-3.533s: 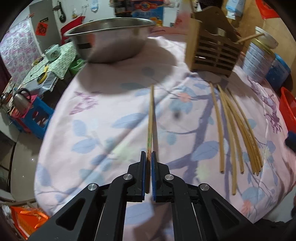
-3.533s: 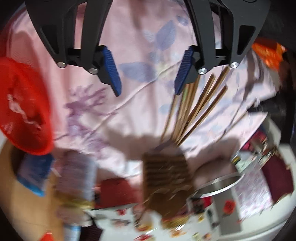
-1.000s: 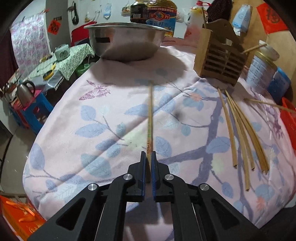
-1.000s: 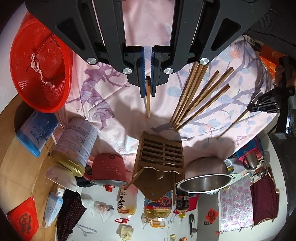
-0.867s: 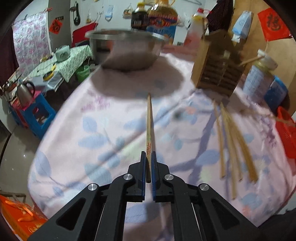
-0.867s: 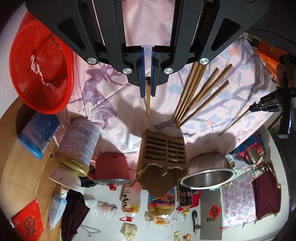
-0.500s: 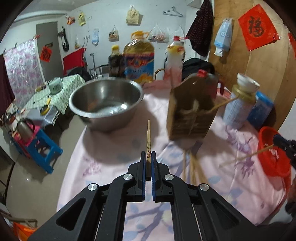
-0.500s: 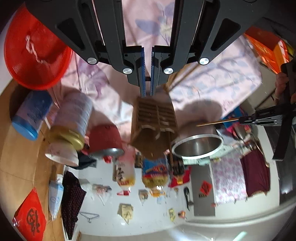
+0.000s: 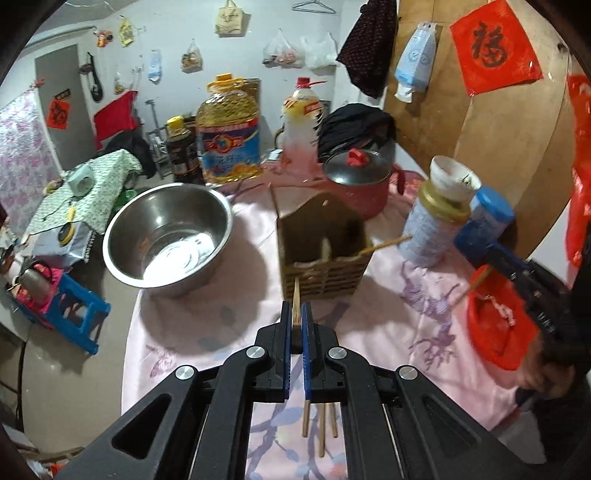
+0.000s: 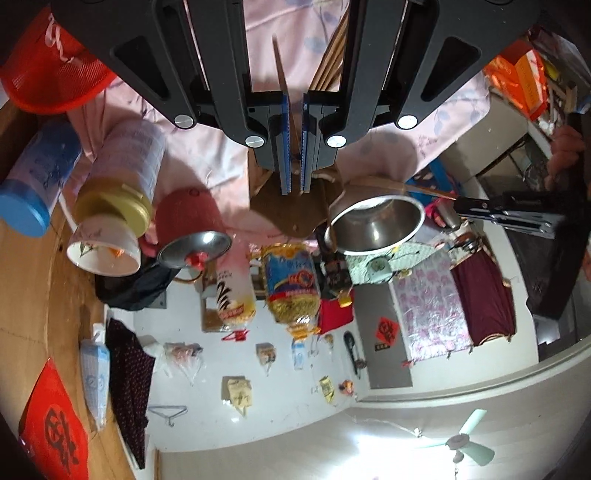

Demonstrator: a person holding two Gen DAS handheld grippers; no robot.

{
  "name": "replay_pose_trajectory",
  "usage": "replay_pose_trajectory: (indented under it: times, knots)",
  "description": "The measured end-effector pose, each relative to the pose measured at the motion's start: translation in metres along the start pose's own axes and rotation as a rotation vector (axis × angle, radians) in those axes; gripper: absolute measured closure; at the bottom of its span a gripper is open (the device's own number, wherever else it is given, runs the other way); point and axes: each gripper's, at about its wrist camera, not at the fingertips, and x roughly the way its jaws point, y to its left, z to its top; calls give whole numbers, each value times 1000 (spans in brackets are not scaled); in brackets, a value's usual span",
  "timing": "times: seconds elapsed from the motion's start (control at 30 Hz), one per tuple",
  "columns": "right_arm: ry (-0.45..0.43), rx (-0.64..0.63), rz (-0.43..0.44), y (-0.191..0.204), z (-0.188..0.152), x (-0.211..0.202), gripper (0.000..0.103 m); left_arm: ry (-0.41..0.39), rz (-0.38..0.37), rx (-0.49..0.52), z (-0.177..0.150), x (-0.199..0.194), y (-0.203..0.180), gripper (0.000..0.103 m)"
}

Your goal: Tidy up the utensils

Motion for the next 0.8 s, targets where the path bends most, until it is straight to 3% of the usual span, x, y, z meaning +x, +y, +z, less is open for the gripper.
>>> replay_pose_trajectory:
  times: [0.27, 0.43, 0.73, 0.8]
  knots:
    - [-83, 77, -50, 1, 28, 4, 97, -16, -94, 81, 65, 7, -2, 97]
    - [-100, 71, -55, 8, 70, 15, 97, -69, -132, 137, 102, 12, -12, 97]
    - [-104, 60, -30, 21, 118, 57, 96, -19, -155, 104, 132, 79, 1, 97]
    - [-48, 62, 12, 21, 108, 69, 88, 4, -158, 84, 131, 94, 5, 97]
